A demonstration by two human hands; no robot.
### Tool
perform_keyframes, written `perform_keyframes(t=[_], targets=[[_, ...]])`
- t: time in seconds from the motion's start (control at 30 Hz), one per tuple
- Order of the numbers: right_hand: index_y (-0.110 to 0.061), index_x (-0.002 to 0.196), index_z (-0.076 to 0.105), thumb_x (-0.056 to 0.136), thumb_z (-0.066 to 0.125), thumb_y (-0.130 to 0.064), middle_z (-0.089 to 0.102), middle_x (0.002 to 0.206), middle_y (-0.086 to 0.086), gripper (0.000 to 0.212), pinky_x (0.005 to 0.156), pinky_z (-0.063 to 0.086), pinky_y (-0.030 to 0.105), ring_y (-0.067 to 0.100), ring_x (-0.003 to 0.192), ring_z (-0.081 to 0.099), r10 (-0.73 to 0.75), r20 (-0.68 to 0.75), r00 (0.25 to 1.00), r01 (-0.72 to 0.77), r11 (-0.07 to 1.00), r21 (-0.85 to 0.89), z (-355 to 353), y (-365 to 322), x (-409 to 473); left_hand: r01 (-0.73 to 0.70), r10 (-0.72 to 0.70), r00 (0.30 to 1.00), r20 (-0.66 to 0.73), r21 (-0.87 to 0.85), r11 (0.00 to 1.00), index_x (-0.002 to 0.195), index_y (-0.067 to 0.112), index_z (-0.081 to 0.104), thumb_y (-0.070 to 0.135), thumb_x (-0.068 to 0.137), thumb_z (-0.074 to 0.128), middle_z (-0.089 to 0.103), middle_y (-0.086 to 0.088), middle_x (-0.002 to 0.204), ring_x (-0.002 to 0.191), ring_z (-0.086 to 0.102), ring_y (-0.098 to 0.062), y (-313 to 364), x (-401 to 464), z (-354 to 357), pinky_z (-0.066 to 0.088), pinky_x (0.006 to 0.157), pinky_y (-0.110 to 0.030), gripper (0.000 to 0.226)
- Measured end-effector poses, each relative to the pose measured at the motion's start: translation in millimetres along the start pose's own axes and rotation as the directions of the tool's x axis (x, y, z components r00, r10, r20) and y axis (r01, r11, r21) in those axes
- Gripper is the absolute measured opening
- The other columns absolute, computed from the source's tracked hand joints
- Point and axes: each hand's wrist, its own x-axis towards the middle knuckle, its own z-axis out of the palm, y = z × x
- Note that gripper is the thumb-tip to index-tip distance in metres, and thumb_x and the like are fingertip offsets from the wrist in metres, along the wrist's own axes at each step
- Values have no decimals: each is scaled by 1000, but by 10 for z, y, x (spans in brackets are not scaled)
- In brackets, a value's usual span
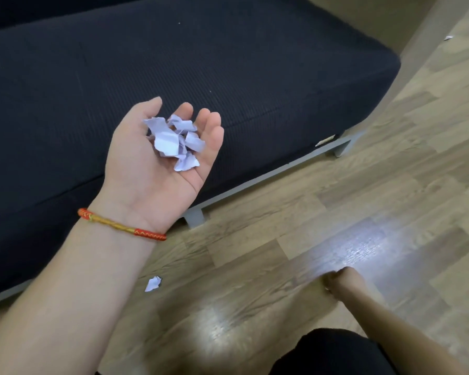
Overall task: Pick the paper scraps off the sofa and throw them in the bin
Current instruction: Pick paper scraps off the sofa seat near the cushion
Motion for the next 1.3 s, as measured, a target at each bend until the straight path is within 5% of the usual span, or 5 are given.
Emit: perform_keyframes(t=[0.37, 0.6, 0.73, 0.9, 1.3], targets=[[-4, 105, 71, 97, 73, -11, 75, 95, 15, 11, 82, 63, 41, 30, 87, 73, -319, 139, 937, 318, 948, 35, -145, -1135, -355, -104, 88, 989, -118, -136, 985, 97, 2, 65, 27, 101, 61, 63, -7, 70, 73, 73, -26, 525, -533, -355, 65, 79, -38, 26], [-16, 84, 73, 96, 76, -23, 73, 85, 1, 14, 71, 53, 28, 14, 75, 64, -687, 427, 588, 777, 626, -63, 341, -2535, -1427, -181, 158, 979, -126, -200, 963, 102, 2, 65, 28, 100, 61, 64, -8, 70, 92, 70, -26, 870, -872, -596, 63, 63, -32, 26], [-25, 82, 65, 101, 70, -23, 64, 85, -7, 20, 78, 46, 26, 13, 83, 60, -777, 450, 440, 886, 457, -76, 1065, -2862, -2025, -222, 181, 967, -180, -244, 944, 100, 3, 65, 29, 98, 64, 59, -3, 73, 86, 74, -28, 1025, -1070, -785, 53, 91, -22, 27], [-19, 84, 72, 99, 65, -21, 75, 99, 2, 17, 84, 58, 34, 23, 94, 71, -733, 514, 446, 889, 427, -164, 1893, -2867, -2345, -230, 192, 968, -160, -269, 935, 104, 3, 62, 28, 99, 63, 61, -7, 67, 93, 69, -27, 1100, -1247, -980, 58, 52, -32, 25], [-24, 108, 76, 101, 54, -8, 76, 108, 2, 28, 83, 52, 27, 20, 102, 71, -809, 372, 456, 871, 320, -372, 2558, -2410, -2440, -384, 319, 919, -233, -343, 857, 99, 3, 66, 26, 98, 66, 64, -10, 66, 77, 72, -30, 1368, -1872, -1123, 58, 50, -35, 23]])
